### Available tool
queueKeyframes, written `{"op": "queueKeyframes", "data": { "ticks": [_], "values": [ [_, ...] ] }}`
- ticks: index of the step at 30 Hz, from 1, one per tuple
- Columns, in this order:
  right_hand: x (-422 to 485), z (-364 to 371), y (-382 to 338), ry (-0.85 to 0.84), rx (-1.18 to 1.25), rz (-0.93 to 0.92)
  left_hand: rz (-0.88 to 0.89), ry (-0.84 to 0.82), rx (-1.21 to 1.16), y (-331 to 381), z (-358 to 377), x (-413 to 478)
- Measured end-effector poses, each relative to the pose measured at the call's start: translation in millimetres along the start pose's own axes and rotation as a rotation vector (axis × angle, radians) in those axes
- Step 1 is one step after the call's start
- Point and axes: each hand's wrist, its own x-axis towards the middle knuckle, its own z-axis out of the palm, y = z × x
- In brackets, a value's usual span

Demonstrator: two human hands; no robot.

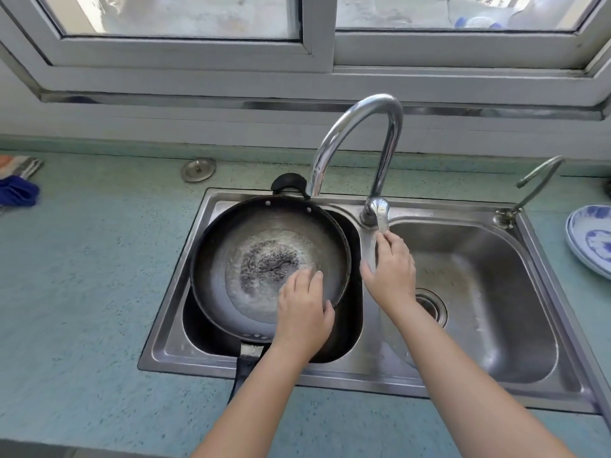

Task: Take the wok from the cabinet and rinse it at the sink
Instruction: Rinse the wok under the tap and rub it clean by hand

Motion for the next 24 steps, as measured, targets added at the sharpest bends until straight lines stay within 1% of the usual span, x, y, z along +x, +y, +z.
{"op": "queueKeyframes", "data": {
  "ticks": [3, 7, 15, 17, 21, 24],
  "values": [
    [-25, -2, -17, -0.004, 0.093, 0.03, -0.019, -0.013, 0.01, -15, -5, -18],
    [-73, 7, -39, -0.086, 0.228, 0.037, -0.061, -0.034, 0.001, -38, -7, -49],
    [-149, 27, -85, -0.269, 0.323, 0.129, -0.168, -0.081, -0.098, -74, -6, -122],
    [-164, 33, -95, -0.309, 0.354, 0.156, -0.221, -0.087, -0.143, -77, -11, -136],
    [-189, 44, -111, -0.385, 0.438, 0.236, -0.383, -0.212, -0.224, -78, -17, -158],
    [-203, 51, -120, -0.449, 0.524, 0.323, -0.457, -0.266, -0.322, -76, -19, -173]
  ]
}}
